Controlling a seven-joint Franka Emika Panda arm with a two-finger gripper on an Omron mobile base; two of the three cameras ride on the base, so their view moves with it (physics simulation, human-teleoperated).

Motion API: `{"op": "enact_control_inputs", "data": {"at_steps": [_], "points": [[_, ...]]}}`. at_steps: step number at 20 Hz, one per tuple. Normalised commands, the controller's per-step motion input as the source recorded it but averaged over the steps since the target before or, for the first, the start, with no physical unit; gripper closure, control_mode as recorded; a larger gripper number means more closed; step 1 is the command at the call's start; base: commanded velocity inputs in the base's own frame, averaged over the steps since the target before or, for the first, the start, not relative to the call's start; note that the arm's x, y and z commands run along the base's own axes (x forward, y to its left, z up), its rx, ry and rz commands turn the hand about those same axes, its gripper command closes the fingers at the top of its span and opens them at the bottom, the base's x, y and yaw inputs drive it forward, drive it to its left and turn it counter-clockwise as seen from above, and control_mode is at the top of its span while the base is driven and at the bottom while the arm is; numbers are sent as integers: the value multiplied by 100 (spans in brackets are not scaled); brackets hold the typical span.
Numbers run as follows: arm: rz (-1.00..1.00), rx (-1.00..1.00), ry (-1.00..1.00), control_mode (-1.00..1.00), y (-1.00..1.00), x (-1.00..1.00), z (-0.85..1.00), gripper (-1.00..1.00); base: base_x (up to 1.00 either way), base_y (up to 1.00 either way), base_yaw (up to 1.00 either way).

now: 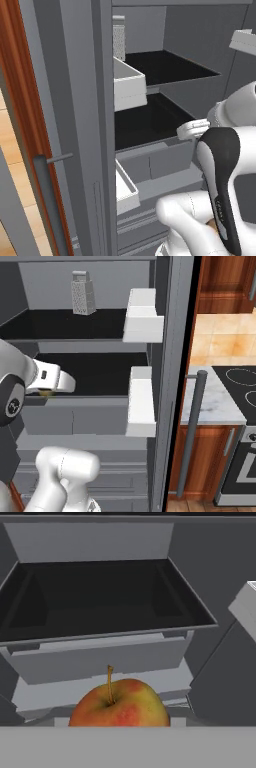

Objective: Pick the apple and kiwi from the fridge and place them on the plate next to the blender to make a fruit smoothie.

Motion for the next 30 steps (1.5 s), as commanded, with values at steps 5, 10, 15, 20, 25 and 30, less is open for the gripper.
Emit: {"op": "enact_control_inputs", "data": {"at_steps": [5,10,15,20,25,30], "points": [[0,0,0,-100,0,-7,-34,100,0,0,0],[0,0,0,100,0,0,0,100,-45,-5,-16],[0,0,0,100,0,0,0,100,-50,-31,-65],[0,0,0,100,0,0,0,100,-29,-36,-75],[0,0,0,100,0,0,0,100,-8,-41,-79],[0,0,0,100,0,0,0,100,0,-67,-77]]}}
